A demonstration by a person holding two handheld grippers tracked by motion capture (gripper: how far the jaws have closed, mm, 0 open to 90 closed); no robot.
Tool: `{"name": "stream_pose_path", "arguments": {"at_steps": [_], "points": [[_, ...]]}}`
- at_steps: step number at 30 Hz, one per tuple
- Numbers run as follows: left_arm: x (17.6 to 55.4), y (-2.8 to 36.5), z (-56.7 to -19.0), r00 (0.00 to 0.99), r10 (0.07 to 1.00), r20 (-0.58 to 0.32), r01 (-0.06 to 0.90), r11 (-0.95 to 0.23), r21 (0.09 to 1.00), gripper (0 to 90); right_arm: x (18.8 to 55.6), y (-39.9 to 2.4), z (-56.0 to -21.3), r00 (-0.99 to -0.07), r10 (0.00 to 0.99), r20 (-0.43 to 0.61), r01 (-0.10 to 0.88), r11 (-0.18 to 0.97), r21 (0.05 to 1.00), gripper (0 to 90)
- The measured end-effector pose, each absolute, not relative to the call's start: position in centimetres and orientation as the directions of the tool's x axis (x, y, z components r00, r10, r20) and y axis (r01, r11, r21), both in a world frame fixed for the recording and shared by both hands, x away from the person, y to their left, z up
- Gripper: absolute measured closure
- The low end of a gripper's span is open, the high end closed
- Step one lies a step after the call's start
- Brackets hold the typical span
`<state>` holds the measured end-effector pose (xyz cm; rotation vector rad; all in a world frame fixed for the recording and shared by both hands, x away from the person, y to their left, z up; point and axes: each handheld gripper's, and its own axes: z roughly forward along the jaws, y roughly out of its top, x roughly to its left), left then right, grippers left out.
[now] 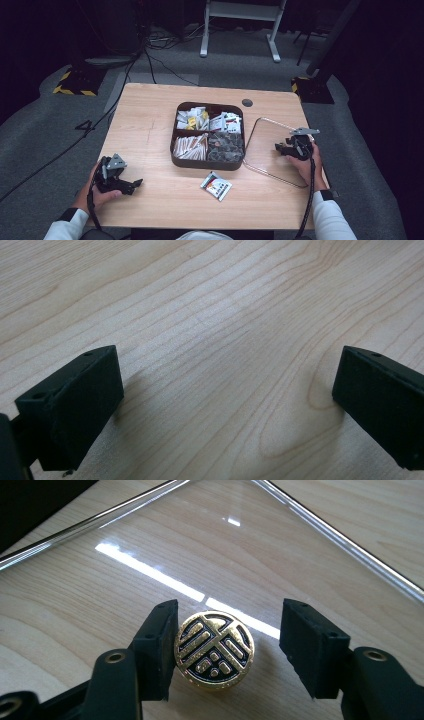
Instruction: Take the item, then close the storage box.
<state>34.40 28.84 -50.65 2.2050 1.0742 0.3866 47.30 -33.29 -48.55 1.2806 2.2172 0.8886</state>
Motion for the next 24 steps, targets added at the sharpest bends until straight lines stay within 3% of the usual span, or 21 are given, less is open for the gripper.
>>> {"name": "stream_pose_path", "arguments": {"at_steps": [1,5,24], "points": [[34.35,28.83,-50.67,0.619,0.785,-0.020,0.595,-0.451,0.665,0.5,47.33,-33.47,-48.63,-0.499,0.867,-0.005,0.607,0.353,0.711,53.2],[34.34,28.83,-50.67,0.618,0.786,-0.021,0.595,-0.450,0.665,0.5,47.28,-33.34,-48.71,-0.517,0.856,0.005,0.614,0.367,0.699,59.0],[34.42,28.87,-50.65,0.624,0.781,-0.019,0.592,-0.457,0.663,0.2,47.19,-33.76,-48.66,-0.512,0.858,0.025,0.619,0.348,0.704,59.6]]}}
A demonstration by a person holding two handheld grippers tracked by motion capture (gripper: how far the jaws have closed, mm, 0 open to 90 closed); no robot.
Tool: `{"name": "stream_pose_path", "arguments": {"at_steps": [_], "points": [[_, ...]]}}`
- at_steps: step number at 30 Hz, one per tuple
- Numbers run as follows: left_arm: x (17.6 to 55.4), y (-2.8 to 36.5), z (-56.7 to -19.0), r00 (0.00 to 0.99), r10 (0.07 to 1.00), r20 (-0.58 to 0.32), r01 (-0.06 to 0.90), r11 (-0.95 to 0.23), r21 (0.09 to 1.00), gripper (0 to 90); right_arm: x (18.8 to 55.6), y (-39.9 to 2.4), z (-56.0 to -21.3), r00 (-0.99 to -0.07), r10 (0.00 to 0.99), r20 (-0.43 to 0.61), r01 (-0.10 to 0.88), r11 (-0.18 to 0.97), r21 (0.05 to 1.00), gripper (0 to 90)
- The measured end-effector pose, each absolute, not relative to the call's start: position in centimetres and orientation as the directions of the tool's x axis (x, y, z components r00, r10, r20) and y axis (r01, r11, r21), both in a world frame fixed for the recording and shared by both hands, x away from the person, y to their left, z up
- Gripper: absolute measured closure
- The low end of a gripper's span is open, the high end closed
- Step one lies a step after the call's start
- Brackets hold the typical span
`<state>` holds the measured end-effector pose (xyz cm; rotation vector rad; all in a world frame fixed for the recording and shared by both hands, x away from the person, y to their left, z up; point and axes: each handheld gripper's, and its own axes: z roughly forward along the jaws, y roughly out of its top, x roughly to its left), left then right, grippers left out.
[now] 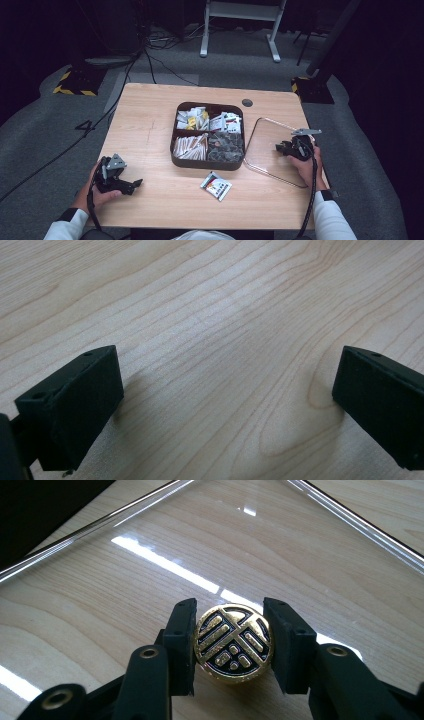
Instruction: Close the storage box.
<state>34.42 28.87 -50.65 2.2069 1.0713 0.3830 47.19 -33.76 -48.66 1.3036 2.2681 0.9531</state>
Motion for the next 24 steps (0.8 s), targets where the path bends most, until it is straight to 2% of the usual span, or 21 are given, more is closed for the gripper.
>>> {"name": "stream_pose_path", "arguments": {"at_steps": [10,14,18,24], "points": [[34.4,28.9,-50.7,0.623,0.782,-0.019,0.593,-0.456,0.664,0.2,46.5,-34.2,-47.5,-0.522,0.852,0.024,0.589,0.340,0.733,59.6],[34.4,28.9,-50.7,0.623,0.782,-0.019,0.592,-0.456,0.664,0.3,46.2,-34.2,-46.7,-0.510,0.859,-0.044,0.564,0.372,0.738,59.6],[34.4,28.9,-50.7,0.623,0.782,-0.020,0.593,-0.456,0.663,0.2,46.0,-34.7,-46.0,-0.516,0.856,-0.006,0.557,0.341,0.757,59.6],[34.4,28.9,-50.6,0.624,0.781,-0.019,0.593,-0.457,0.663,0.2,46.1,-34.7,-45.2,-0.514,0.857,-0.030,0.546,0.354,0.759,59.6]]}}
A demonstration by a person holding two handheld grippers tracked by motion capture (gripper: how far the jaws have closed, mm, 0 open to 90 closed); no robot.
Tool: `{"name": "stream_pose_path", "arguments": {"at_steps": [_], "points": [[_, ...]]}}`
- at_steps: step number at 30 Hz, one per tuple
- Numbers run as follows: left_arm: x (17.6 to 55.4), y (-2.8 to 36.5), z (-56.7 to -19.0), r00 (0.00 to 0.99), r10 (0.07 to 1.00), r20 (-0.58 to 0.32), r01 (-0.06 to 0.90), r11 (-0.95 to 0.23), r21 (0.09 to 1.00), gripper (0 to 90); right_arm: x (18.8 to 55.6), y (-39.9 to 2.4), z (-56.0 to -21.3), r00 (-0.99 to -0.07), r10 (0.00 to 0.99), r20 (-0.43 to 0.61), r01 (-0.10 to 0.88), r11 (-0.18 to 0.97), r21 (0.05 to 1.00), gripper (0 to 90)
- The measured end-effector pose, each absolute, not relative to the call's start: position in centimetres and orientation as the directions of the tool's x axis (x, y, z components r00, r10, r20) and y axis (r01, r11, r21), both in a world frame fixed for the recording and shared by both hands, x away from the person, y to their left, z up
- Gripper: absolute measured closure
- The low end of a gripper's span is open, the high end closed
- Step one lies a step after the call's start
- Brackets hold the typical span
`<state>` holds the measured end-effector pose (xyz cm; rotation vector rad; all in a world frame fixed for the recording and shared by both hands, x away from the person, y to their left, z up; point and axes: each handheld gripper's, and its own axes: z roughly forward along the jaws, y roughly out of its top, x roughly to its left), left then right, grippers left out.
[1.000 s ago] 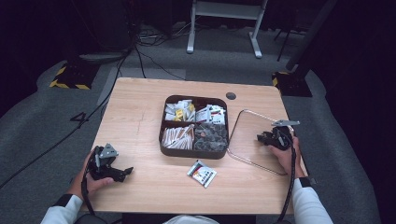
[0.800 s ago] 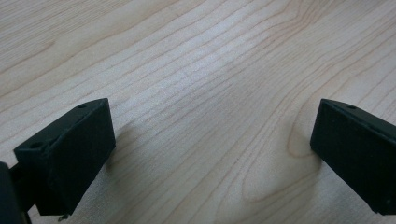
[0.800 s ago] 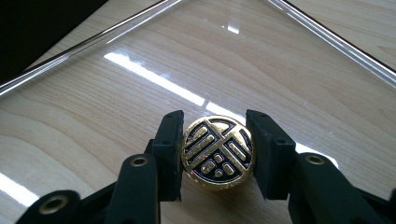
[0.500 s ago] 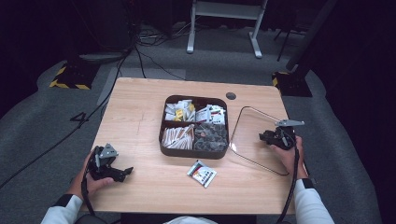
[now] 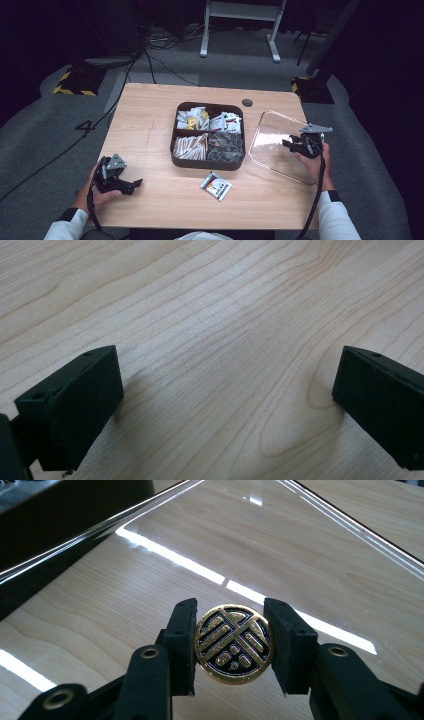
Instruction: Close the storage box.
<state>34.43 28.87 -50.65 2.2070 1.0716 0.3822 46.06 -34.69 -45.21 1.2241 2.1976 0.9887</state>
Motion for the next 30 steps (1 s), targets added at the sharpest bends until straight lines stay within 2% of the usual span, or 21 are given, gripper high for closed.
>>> {"name": "stream_pose_path", "arguments": {"at_steps": [30], "points": [[34.4,28.8,-50.7,0.622,0.783,-0.020,0.594,-0.455,0.664,0.2,46.2,-32.9,-40.6,-0.562,0.825,-0.065,0.481,0.389,0.786,59.6]]}}
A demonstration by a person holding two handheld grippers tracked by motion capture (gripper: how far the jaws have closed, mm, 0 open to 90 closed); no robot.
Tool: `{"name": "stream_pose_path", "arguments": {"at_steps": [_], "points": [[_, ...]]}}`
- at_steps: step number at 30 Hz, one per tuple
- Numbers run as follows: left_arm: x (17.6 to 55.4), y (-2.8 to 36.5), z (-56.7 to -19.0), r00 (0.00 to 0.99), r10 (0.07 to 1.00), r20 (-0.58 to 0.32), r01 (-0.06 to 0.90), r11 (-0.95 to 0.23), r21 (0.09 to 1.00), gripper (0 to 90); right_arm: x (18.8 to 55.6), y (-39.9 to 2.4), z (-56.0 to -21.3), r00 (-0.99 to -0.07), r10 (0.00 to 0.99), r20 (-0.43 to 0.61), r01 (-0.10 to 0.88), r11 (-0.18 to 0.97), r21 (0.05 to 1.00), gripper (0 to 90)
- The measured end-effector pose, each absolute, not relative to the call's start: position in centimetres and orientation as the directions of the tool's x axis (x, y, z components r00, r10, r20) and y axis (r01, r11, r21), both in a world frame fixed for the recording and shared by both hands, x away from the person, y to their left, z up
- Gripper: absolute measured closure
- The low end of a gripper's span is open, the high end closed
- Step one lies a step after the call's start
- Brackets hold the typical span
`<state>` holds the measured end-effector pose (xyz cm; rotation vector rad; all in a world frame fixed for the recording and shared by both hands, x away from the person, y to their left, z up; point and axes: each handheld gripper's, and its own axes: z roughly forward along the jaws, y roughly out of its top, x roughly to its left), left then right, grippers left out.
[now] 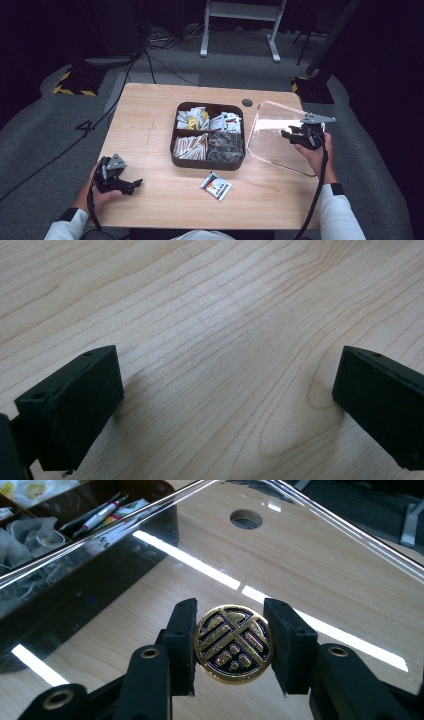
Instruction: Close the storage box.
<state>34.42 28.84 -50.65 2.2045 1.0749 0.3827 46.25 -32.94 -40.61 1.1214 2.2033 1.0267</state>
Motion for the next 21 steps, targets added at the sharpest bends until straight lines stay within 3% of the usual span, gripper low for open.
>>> {"name": "stream_pose_path", "arguments": {"at_steps": [21], "points": [[34.4,28.8,-50.7,0.622,0.783,-0.020,0.594,-0.455,0.664,0.2,46.9,-28.1,-37.9,-0.626,0.777,-0.073,0.422,0.416,0.806,59.6]]}}
